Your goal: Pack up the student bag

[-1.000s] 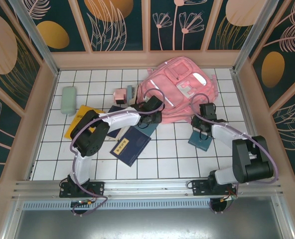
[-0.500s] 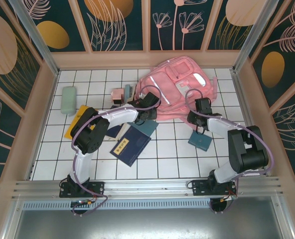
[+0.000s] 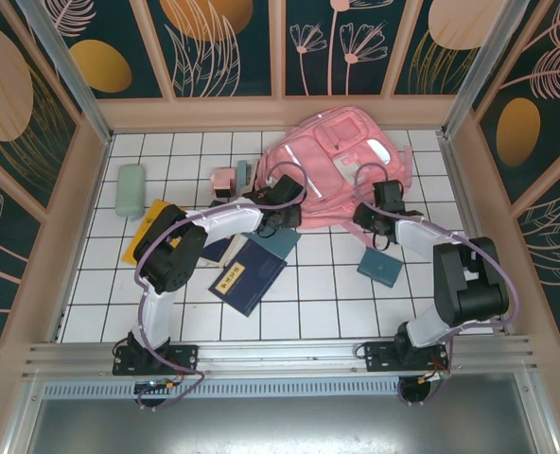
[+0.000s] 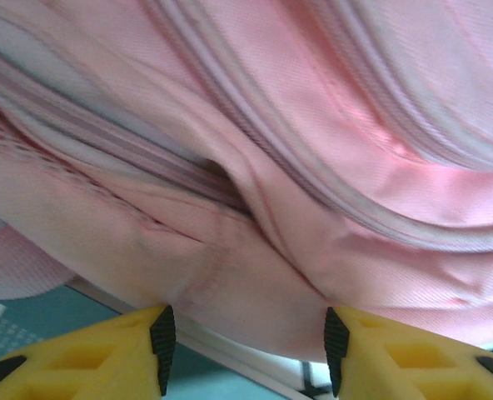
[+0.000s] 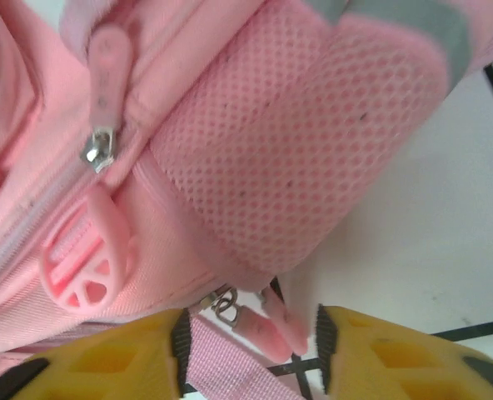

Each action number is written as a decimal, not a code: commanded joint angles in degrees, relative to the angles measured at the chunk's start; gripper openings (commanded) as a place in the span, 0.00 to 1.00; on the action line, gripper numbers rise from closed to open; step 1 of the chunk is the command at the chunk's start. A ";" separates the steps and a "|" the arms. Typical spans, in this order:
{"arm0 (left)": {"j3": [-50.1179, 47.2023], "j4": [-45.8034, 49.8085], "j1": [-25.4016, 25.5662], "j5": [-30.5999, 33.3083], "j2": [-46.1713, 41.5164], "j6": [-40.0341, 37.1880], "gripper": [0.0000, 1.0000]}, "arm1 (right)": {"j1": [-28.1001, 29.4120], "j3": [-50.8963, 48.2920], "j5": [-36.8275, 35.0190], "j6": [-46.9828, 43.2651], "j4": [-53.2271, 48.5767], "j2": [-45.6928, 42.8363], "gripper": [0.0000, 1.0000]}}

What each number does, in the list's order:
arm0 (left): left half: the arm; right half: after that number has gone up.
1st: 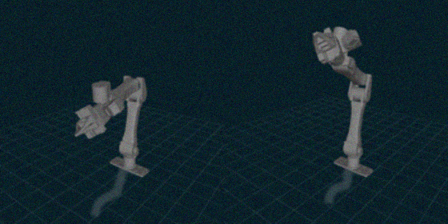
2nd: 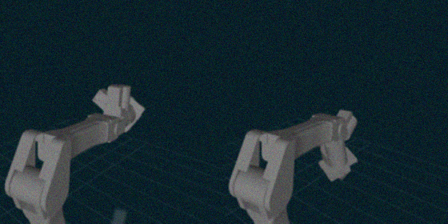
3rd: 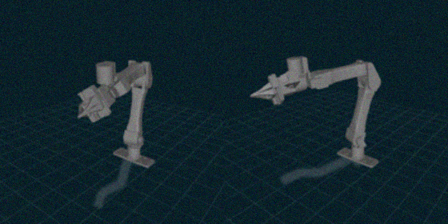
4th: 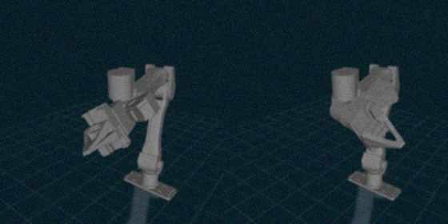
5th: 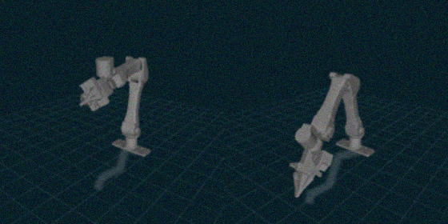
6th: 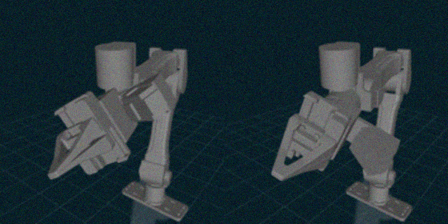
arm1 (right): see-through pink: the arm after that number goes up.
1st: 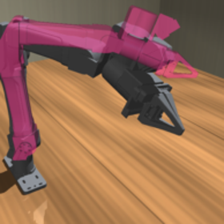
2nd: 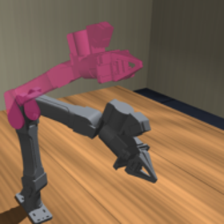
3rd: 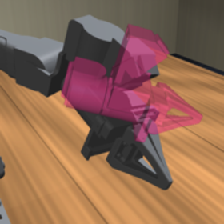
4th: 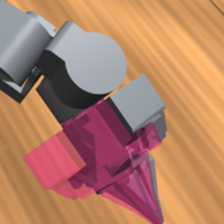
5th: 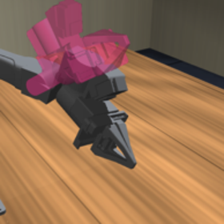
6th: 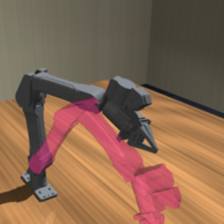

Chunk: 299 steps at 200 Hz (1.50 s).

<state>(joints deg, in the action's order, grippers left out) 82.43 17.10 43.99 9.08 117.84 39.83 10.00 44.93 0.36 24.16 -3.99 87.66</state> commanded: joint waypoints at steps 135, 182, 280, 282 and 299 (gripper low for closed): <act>15.97 -10.52 12.61 -6.80 13.33 -3.88 0.36 | -10.93 4.25 21.84 15.77 3.04 9.10 0.00; 19.20 -10.45 12.54 -6.58 16.89 -3.42 0.34 | -9.37 1.02 20.27 18.43 3.34 7.28 0.00; 28.10 -5.01 12.53 -5.95 23.28 0.94 0.29 | -9.07 1.31 20.13 18.57 3.07 7.66 0.00; 28.19 -4.92 12.48 -5.93 23.35 0.95 0.29 | -9.04 1.31 20.12 18.62 3.08 7.63 0.00; 28.93 -3.98 12.52 -5.78 24.22 1.35 0.28 | -9.03 1.26 20.03 18.63 2.95 7.62 0.00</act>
<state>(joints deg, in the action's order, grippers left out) 109.23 9.45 56.64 2.39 139.79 39.70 -0.10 47.20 19.51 41.98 1.13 96.07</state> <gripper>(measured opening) 0.289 0.061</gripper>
